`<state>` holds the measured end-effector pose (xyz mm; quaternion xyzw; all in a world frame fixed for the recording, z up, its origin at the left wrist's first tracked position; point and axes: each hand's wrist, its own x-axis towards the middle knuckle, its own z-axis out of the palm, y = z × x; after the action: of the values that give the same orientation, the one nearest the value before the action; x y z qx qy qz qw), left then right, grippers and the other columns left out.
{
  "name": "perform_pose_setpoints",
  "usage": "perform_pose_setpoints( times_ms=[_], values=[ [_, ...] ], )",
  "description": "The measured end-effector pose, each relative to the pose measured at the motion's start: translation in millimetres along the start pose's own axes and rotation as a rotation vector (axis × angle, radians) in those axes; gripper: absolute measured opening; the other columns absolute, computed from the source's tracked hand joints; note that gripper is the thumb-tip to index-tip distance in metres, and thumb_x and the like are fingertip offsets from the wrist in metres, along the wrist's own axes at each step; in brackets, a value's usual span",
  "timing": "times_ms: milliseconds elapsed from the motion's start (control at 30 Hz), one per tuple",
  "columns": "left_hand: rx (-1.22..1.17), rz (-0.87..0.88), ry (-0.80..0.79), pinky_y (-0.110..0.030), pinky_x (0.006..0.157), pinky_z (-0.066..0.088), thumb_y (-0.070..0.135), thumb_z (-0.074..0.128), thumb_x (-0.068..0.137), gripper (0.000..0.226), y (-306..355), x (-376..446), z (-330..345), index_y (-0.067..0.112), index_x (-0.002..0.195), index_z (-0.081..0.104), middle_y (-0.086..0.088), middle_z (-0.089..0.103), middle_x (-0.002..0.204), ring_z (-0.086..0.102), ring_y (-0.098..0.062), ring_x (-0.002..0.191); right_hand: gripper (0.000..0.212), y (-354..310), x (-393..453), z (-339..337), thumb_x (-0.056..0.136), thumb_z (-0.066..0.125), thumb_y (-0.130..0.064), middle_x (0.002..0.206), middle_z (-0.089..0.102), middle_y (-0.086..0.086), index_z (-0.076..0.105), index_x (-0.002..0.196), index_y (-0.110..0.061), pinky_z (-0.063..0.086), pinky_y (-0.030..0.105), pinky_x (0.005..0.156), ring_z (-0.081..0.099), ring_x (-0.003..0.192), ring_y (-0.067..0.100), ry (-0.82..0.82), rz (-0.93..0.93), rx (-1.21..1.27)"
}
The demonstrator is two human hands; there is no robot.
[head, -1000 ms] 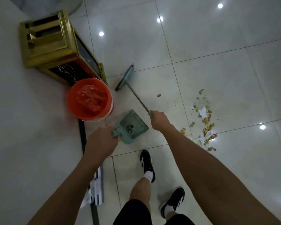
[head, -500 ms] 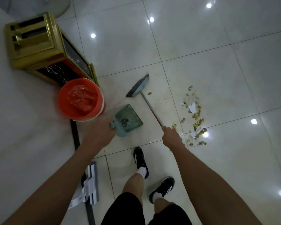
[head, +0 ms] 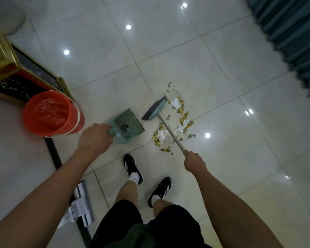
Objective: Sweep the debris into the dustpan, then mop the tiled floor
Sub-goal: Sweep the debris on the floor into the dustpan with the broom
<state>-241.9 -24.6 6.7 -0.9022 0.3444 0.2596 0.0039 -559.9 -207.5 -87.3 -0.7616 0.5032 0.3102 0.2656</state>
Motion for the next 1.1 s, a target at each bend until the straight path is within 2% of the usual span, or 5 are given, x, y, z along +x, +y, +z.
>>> perform_pose_setpoints(
  times_ms=[100,267,500,933,1100],
  values=[
    [0.042,0.035,-0.005,-0.033,0.067,0.051,0.023,0.054,0.091,0.023,20.8,-8.5,5.3,0.022,0.108,0.07,-0.009,0.072,0.095,0.067,-0.029,0.083,0.042,39.9,-17.4,4.3,0.095,0.039,-0.011,0.111,0.06,0.008,0.048,0.134,-0.023,0.043,0.032,0.068,0.052,0.083,0.021,-0.012,0.034,-0.022],
    [0.128,0.064,-0.002,-0.025,0.049,0.031,0.025,0.056,0.084,0.012,46.5,-20.1,3.9,0.028,0.087,0.067,0.002,0.061,0.075,0.053,-0.021,0.063,0.05,82.3,-42.4,7.3,0.093,0.041,-0.013,0.117,0.06,0.01,0.045,0.141,-0.028,0.044,0.03,0.073,0.059,0.097,0.026,-0.062,0.051,0.032],
    [0.195,0.132,-0.001,-0.031,0.062,0.048,0.023,0.059,0.079,0.011,69.0,-16.0,-10.8,0.025,0.086,0.067,-0.003,0.066,0.08,0.064,-0.027,0.072,0.05,83.7,-51.9,-5.0,0.092,0.041,-0.009,0.106,0.064,0.013,0.05,0.138,-0.024,0.055,0.036,0.075,0.062,0.088,0.029,0.001,-0.015,0.143],
    [0.221,0.316,0.043,-0.034,0.063,0.052,0.026,0.052,0.091,0.014,35.8,149.3,-87.0,0.019,0.093,0.064,-0.005,0.061,0.077,0.062,-0.028,0.067,0.041,-69.1,57.9,-79.6,0.097,0.041,-0.011,0.1,0.065,0.013,0.056,0.133,-0.023,0.056,0.036,0.074,0.058,0.079,0.026,0.154,0.057,0.392],
    [0.216,0.36,-0.02,-0.038,0.07,0.052,0.027,0.056,0.09,0.016,14.5,231.4,-117.8,0.022,0.102,0.066,-0.012,0.067,0.09,0.065,-0.035,0.078,0.044,-139.9,115.0,-111.7,0.096,0.041,-0.005,0.103,0.068,0.015,0.056,0.134,-0.02,0.057,0.038,0.077,0.064,0.09,0.032,0.175,0.091,0.434]
  ],
)
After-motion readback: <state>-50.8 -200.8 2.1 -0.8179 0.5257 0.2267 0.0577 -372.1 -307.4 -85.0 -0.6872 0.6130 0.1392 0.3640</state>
